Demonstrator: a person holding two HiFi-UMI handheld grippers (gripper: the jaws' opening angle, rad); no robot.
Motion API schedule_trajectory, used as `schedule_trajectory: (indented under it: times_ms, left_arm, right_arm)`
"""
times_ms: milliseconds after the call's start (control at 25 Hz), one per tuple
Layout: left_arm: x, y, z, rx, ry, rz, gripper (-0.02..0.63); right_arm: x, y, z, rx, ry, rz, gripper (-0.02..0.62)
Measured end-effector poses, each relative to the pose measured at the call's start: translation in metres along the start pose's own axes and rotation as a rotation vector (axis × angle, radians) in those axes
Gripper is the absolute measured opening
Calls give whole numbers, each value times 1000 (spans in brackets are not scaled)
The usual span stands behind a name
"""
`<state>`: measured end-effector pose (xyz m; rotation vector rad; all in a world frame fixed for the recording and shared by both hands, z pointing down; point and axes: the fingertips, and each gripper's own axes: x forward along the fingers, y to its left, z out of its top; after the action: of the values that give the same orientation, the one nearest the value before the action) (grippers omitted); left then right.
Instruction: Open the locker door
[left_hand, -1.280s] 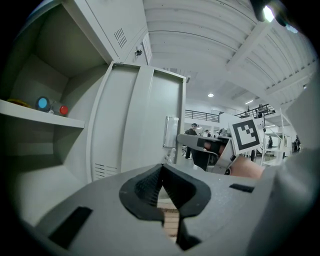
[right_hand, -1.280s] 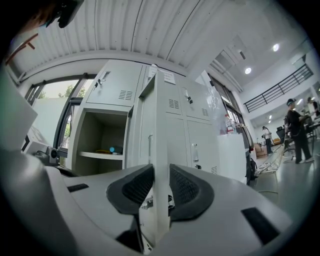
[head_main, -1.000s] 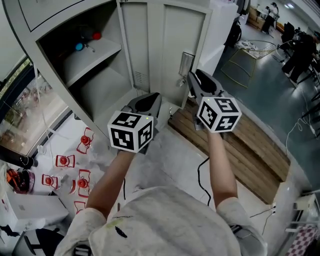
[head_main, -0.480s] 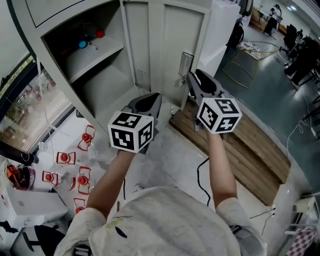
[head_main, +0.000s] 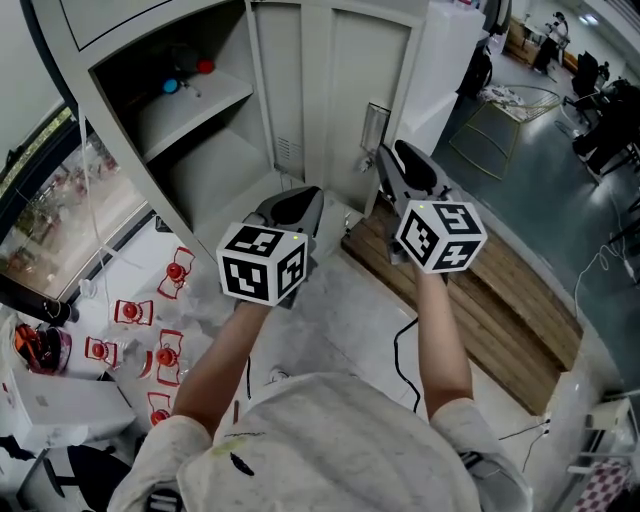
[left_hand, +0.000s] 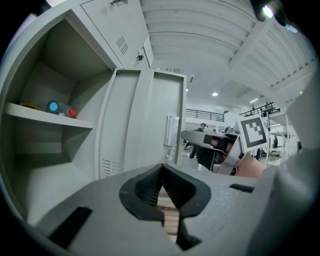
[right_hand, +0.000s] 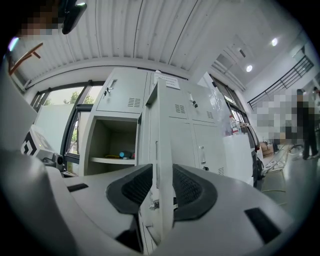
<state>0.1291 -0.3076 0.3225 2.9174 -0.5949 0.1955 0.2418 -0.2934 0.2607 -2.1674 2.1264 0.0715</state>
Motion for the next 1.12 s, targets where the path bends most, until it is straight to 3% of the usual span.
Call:
schedule_trajectory:
  times_ms: [560,1120]
  left_arm:
    - [-10,1,-8,-3,5,37,6]
    - [-40,33,-11,-9,-17,159,6]
  right_arm:
    - [-9,34,-12,14,9,70,101]
    - [6,99,-37,30,66,208,83]
